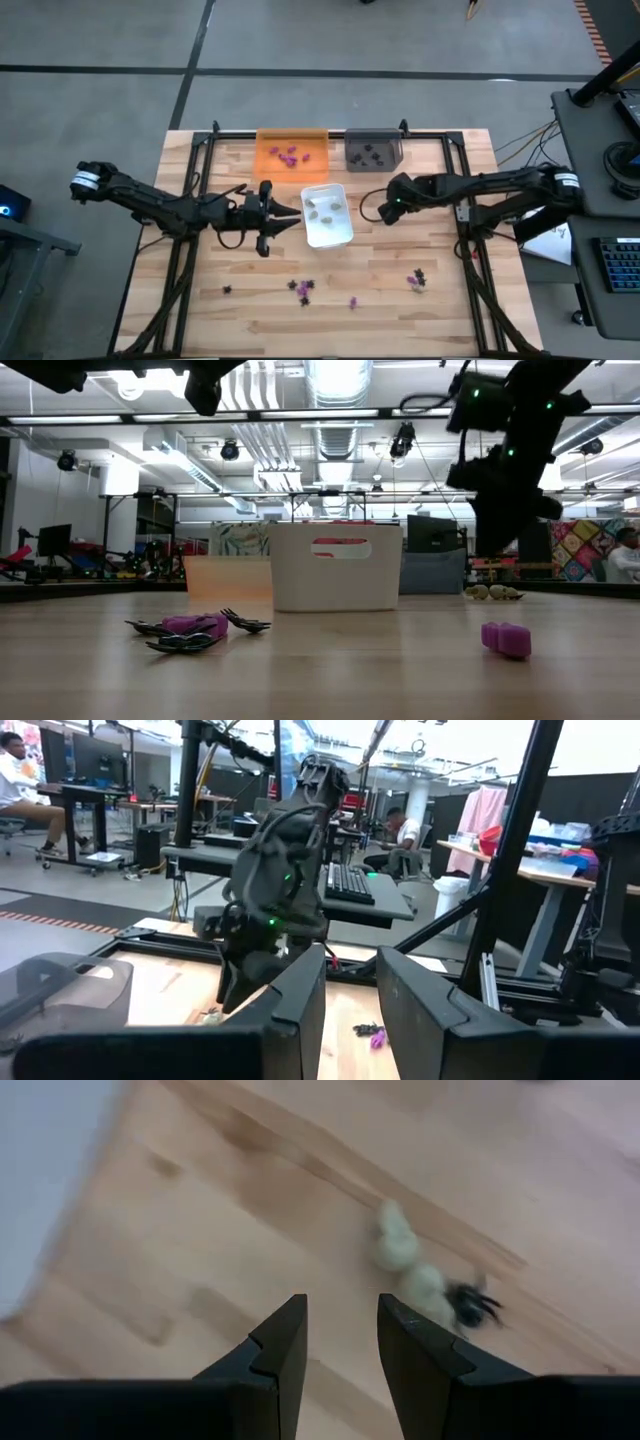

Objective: Sort Halloween decoration
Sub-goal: Put the white skull toy into the white bin

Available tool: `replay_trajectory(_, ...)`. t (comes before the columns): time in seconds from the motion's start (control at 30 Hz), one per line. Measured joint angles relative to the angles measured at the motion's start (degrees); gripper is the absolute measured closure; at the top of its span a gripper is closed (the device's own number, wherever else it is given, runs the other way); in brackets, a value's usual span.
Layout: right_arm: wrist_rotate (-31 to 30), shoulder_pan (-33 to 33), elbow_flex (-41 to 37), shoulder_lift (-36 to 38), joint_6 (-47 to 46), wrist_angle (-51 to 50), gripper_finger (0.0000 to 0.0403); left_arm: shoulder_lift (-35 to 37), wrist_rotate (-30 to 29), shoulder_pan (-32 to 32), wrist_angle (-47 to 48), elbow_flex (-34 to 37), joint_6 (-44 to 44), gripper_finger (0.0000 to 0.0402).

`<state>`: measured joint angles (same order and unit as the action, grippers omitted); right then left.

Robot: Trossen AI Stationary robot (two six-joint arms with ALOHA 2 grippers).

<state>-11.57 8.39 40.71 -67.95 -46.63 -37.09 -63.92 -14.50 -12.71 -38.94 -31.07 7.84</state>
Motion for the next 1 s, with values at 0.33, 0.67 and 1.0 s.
replay_trajectory(0.33, 0.2, 5.1, 0.3, -6.8, 4.7, -4.6, 0.0291, 0.0, 0.0, 0.0, 0.1, 0.0, 0.0, 0.0326)
replay_trajectory(0.67, 1.4, 5.7, 3.7, -13.0, 12.5, -4.7, 0.0291, 0.0, 0.0, 0.0, 0.2, 0.0, 0.0, 0.0326)
replay_trajectory(1.0, 1.7, 5.7, 4.0, -16.7, 13.8, -4.9, 0.0291, 0.0, 0.0, 0.0, 0.2, 0.0, 0.0, 0.0326)
